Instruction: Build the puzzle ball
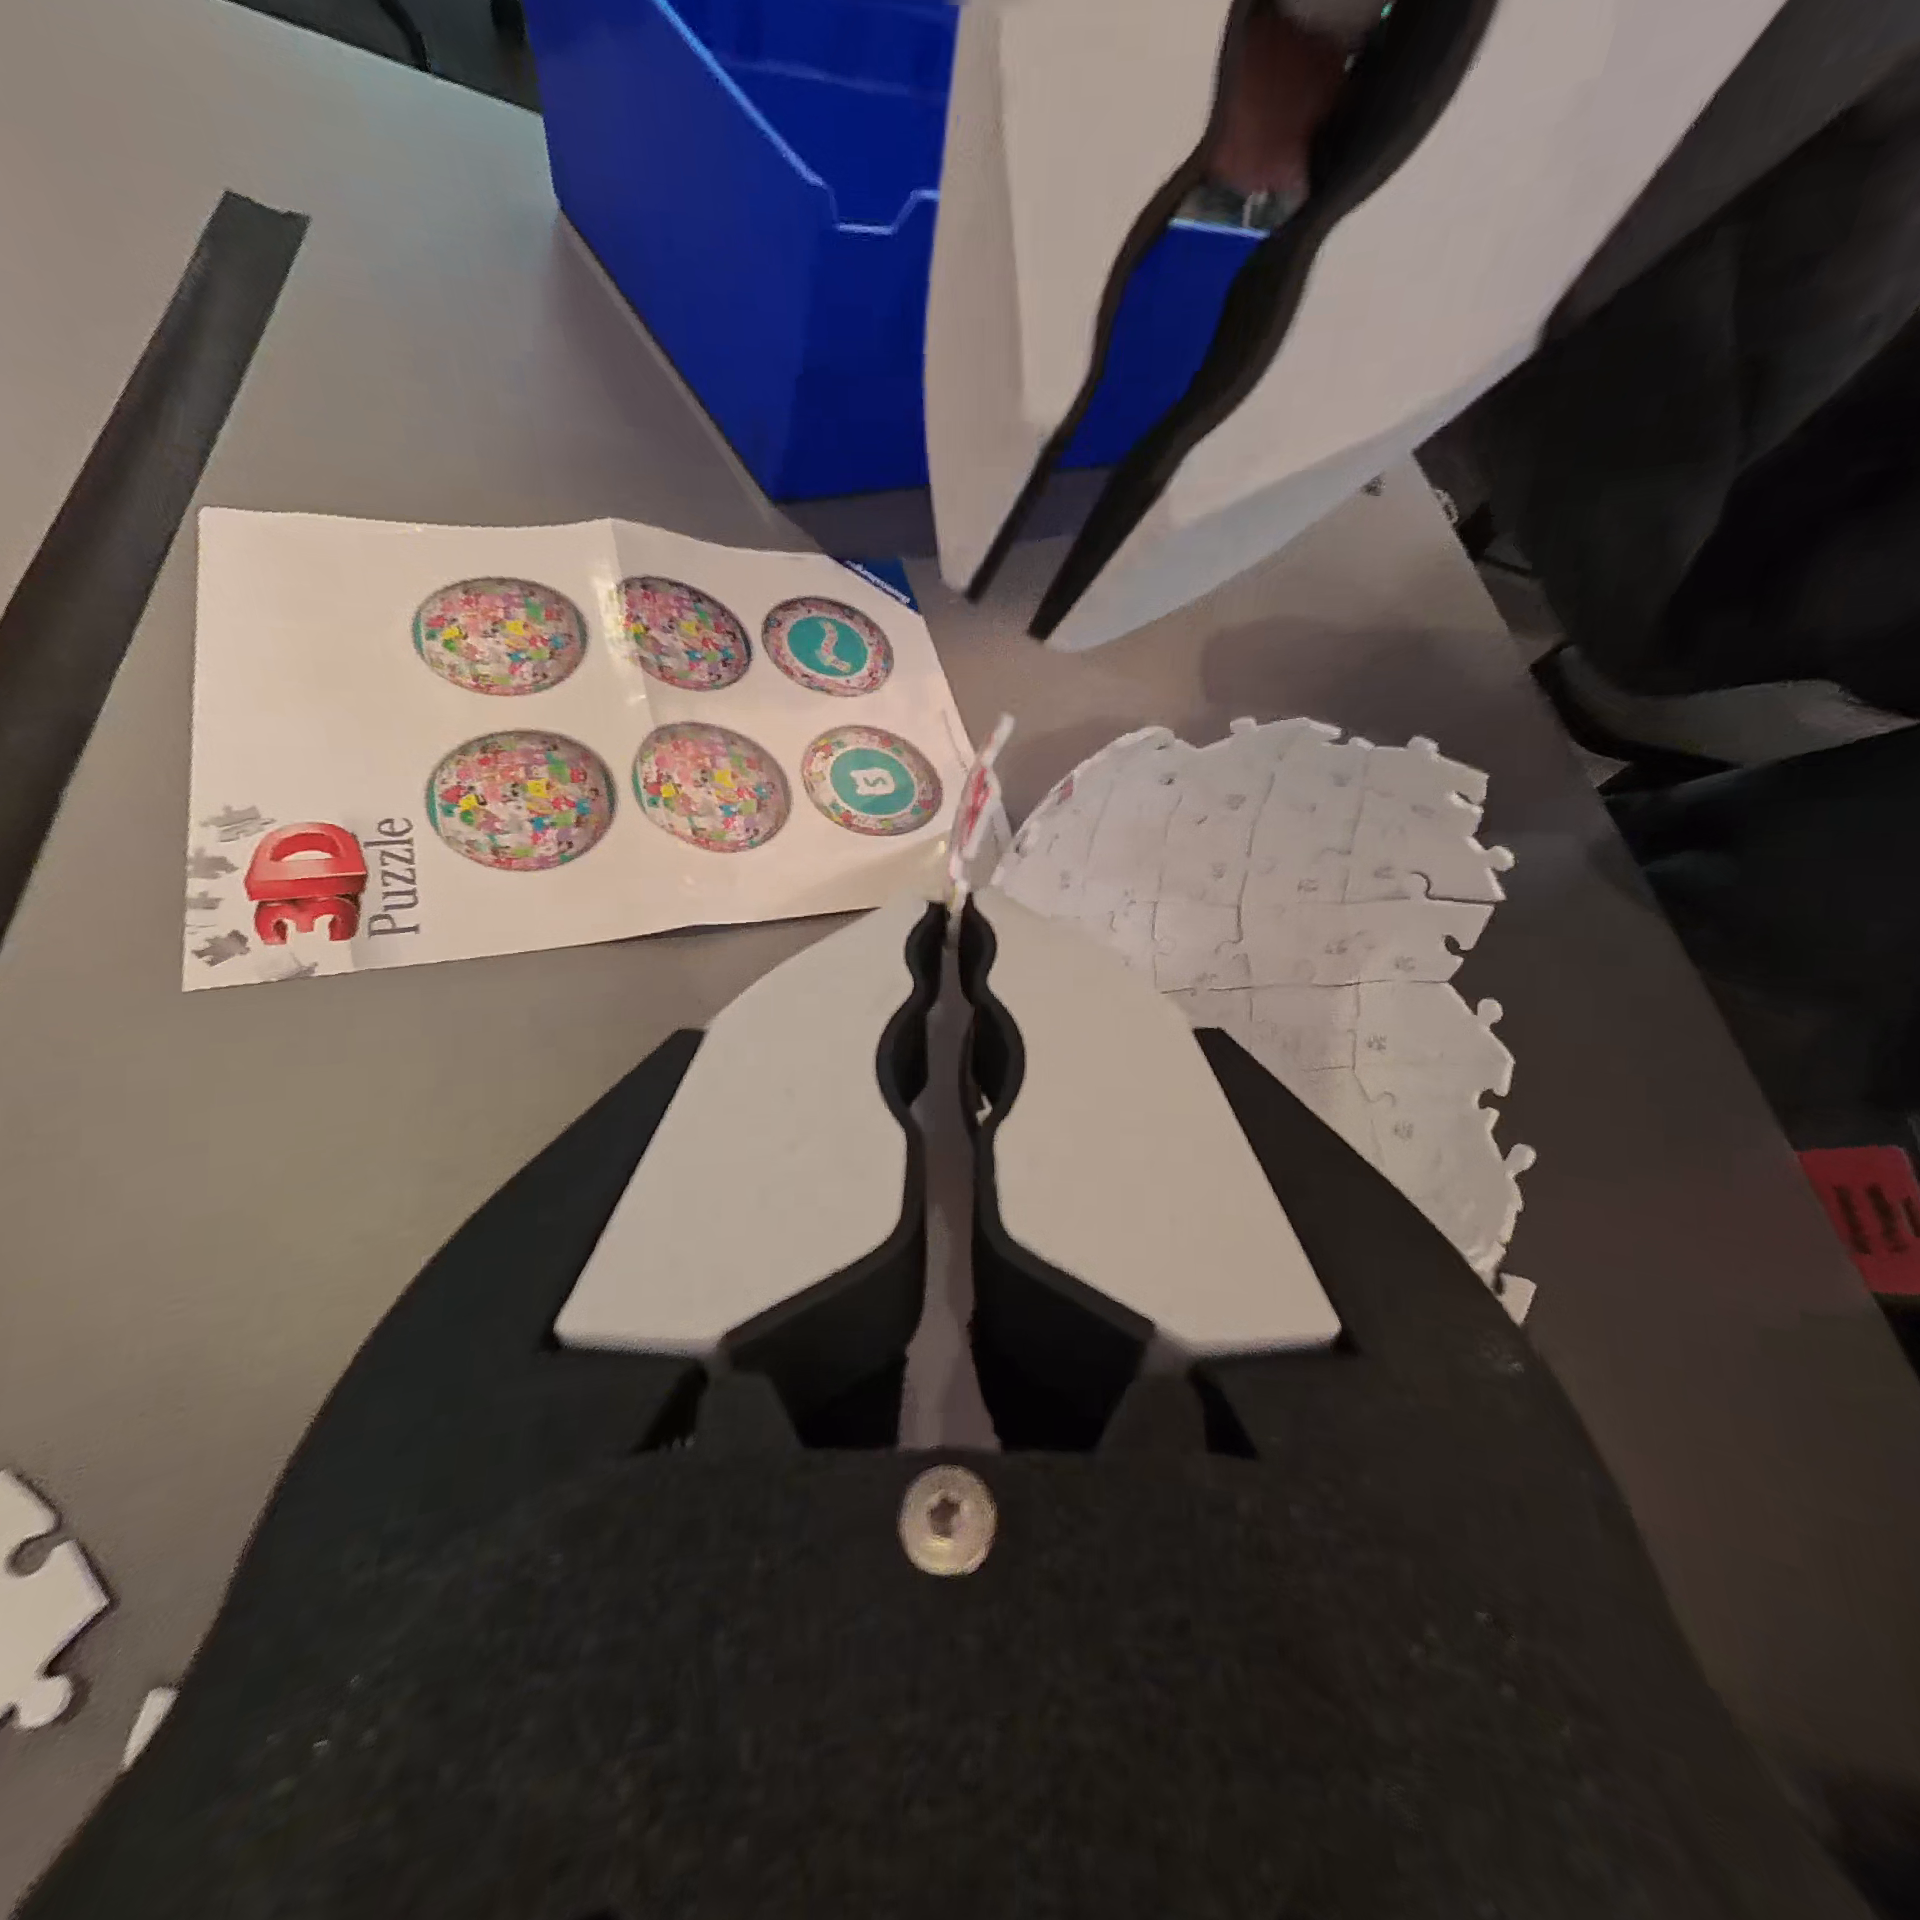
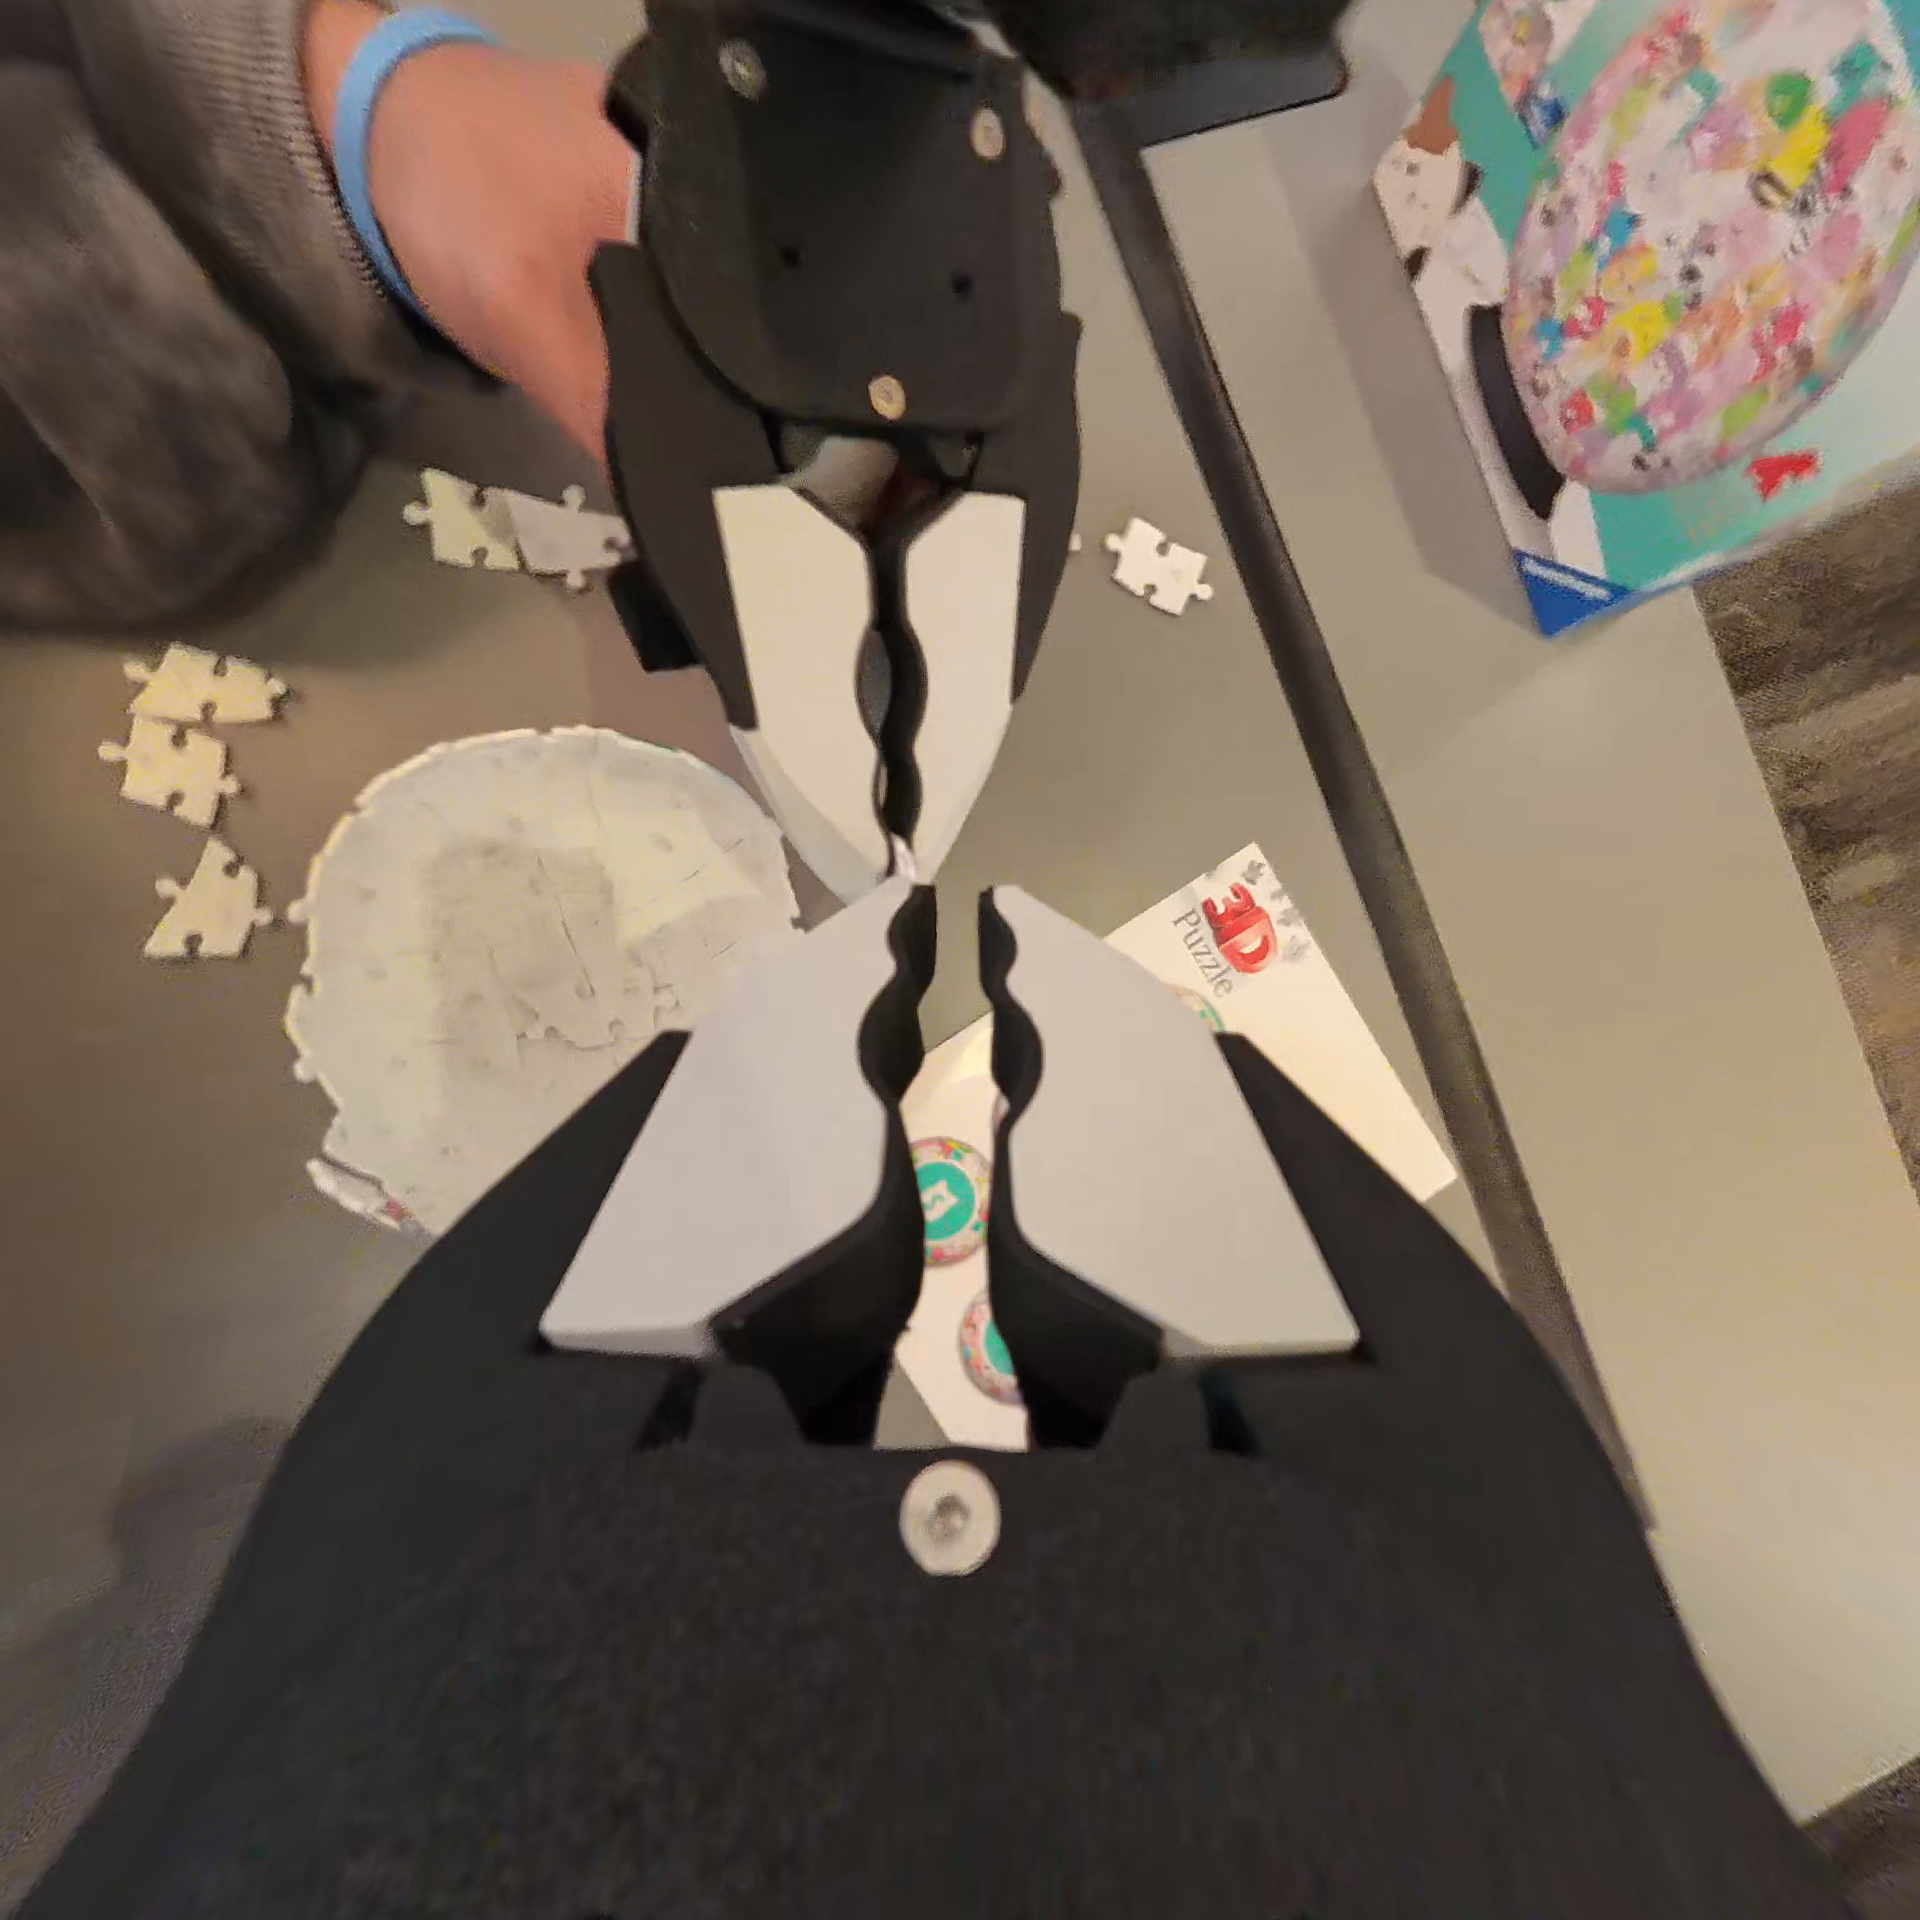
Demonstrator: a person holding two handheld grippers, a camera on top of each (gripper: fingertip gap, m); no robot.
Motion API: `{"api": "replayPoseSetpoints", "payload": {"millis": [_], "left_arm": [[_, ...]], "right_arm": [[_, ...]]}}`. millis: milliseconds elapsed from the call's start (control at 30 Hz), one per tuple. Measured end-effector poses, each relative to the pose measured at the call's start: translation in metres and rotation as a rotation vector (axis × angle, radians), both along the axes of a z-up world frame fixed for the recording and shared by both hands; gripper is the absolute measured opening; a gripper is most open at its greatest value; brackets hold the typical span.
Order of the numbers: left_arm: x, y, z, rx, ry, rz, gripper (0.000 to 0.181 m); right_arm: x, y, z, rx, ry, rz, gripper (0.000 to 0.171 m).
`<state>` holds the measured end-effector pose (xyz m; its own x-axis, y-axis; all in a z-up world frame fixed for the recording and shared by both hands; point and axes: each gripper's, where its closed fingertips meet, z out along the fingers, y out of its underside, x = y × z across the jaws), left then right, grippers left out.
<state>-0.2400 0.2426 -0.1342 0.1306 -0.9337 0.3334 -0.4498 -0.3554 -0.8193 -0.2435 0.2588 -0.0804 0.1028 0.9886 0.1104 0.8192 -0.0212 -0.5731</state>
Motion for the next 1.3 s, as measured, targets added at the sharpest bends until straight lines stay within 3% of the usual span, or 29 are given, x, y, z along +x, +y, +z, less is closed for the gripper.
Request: {"api": "replayPoseSetpoints", "payload": {"millis": [367,600,767,1000,1300], "left_arm": [[-0.003,0.0,0.0,-0.038,-0.019,0.0,0.002],[-0.002,-0.001,-0.001,-0.03,-0.032,-0.007,0.002],[-0.027,0.004,-0.002,-0.161,-0.078,0.007,0.006],[-0.025,0.011,-0.048,-0.183,0.111,0.053,0.0],[-0.002,-0.006,-0.063,-0.217,0.145,-0.032,0.0]], "right_arm": [[-0.011,-0.003,-0.017,-0.077,-0.157,0.127,0.011],[-0.006,-0.005,-0.028,-0.098,-0.226,0.185,0.002],[-0.003,-0.016,-0.034,-0.068,-0.281,0.339,0.002],[-0.013,-0.031,-0.062,-0.03,-0.412,0.461,0.002],[-0.011,-0.033,-0.075,-0.049,-0.458,0.453,0.002]]}}
